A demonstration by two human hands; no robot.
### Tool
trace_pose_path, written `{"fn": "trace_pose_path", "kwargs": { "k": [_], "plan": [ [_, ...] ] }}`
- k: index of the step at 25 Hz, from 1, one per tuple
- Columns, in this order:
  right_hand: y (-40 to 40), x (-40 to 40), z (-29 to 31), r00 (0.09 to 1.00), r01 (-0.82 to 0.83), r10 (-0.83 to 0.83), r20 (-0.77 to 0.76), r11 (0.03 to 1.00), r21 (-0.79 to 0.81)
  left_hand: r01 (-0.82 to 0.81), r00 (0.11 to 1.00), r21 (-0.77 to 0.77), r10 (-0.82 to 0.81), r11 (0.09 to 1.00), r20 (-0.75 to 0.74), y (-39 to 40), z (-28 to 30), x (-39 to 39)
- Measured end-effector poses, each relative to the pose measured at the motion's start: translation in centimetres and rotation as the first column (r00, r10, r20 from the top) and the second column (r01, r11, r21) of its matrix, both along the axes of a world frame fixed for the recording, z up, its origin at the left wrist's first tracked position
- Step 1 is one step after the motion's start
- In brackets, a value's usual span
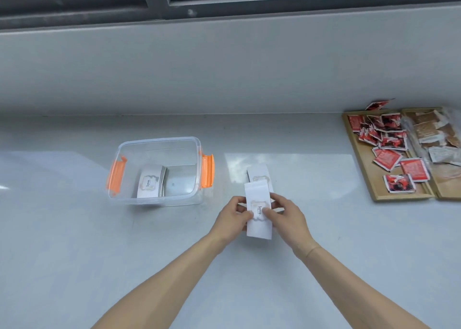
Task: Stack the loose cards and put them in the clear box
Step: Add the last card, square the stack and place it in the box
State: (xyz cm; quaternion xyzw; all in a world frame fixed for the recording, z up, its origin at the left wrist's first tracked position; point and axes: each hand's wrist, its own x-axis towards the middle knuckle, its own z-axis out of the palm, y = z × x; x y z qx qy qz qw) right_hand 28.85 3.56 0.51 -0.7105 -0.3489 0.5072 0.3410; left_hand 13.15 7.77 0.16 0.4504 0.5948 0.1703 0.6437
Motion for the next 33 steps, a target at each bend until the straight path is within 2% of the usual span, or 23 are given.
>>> {"fn": "trace_pose_path", "kwargs": {
  "k": [4,8,12,21,25,30,33],
  "plan": [
    [4.3,1.3,0.1,0.991,0.085,-0.088,0.101,0.996,0.032,-0.025,0.992,0.060,0.032,0.998,-0.119,4.1,-0.2,2.5],
    [7.4,2.0,-0.7,0.975,0.039,-0.043,0.217,0.999,0.020,-0.009,0.970,0.095,0.032,0.995,-0.242,6.7,-0.6,4.7],
    [8.4,2.1,-1.6,0.970,0.015,-0.013,0.243,1.000,-0.003,-0.032,0.948,0.132,0.072,0.991,-0.310,7.5,-1.2,5.3],
    [8.1,1.8,-2.3,0.981,0.060,-0.060,0.182,0.998,0.005,-0.062,0.946,0.113,0.094,0.992,-0.310,7.0,-1.7,4.7],
    [7.5,1.8,-2.2,0.974,0.114,-0.094,0.206,0.990,-0.089,-0.056,0.946,0.108,0.087,0.993,-0.311,6.6,-1.6,4.6],
    [7.7,1.2,-1.7,0.916,0.029,0.047,0.398,0.983,-0.183,-0.110,0.933,0.049,0.121,0.993,-0.338,6.5,-1.4,4.8],
    [8.5,0.8,-1.6,0.948,0.030,0.048,0.313,0.971,-0.238,-0.197,0.933,-0.009,0.185,0.980,-0.308,6.8,-1.3,5.1]
  ]
}}
